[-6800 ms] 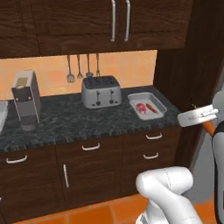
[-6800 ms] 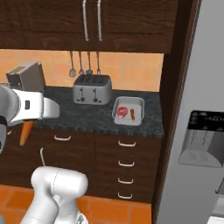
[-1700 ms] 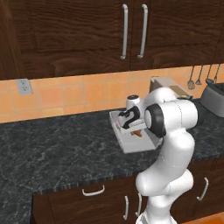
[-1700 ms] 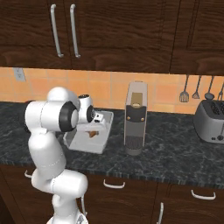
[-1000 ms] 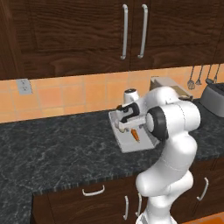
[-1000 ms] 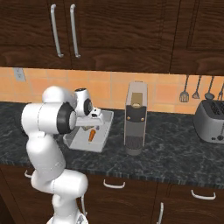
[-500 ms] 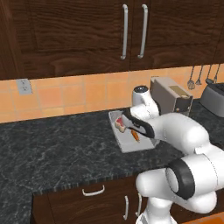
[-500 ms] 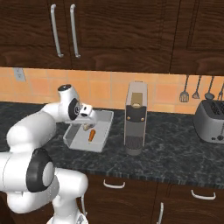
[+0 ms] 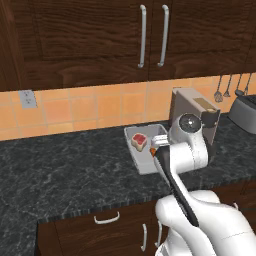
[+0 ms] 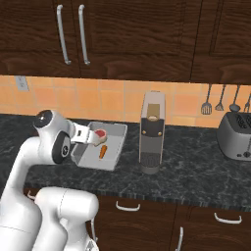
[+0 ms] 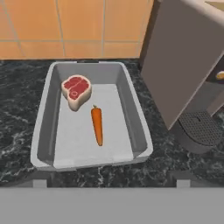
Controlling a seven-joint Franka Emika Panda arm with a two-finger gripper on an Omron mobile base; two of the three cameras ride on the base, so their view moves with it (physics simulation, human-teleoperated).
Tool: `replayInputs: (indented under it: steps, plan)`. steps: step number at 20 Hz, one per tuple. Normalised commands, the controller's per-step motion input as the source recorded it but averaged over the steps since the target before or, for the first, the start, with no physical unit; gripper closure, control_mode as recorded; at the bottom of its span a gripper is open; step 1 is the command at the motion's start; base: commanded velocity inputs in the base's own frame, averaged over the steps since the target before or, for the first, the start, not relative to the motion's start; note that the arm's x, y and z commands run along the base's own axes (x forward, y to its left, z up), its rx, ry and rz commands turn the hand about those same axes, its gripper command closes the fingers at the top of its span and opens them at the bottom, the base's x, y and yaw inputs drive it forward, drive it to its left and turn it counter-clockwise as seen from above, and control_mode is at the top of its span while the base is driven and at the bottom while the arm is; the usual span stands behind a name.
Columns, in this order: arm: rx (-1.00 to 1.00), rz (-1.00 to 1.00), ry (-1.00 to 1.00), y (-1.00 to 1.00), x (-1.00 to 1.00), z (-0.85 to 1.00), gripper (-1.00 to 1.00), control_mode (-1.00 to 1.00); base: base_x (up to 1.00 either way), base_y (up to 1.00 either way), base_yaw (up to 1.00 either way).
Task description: Place one carrot and one steak in each tupperware on the nearby counter, to pack two identical lunches.
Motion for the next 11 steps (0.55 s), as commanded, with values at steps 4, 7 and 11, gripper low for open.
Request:
replayInputs:
  steps: [4, 7, 11]
  plan:
    - [0.03, 0.0, -0.36, -0.03, -1.0, 0.77, -1.0, -1.0, 0.0, 0.0, 0.0]
    - [0.05, 0.0, -0.2, -0.05, -0.98, 0.83, -1.0, -1.0, 0.0, 0.0, 0.0]
    - [0.08, 0.03, 0.06, -0.28, -0.62, 0.62, -1.0, -1.0, 0.0, 0.0, 0.0]
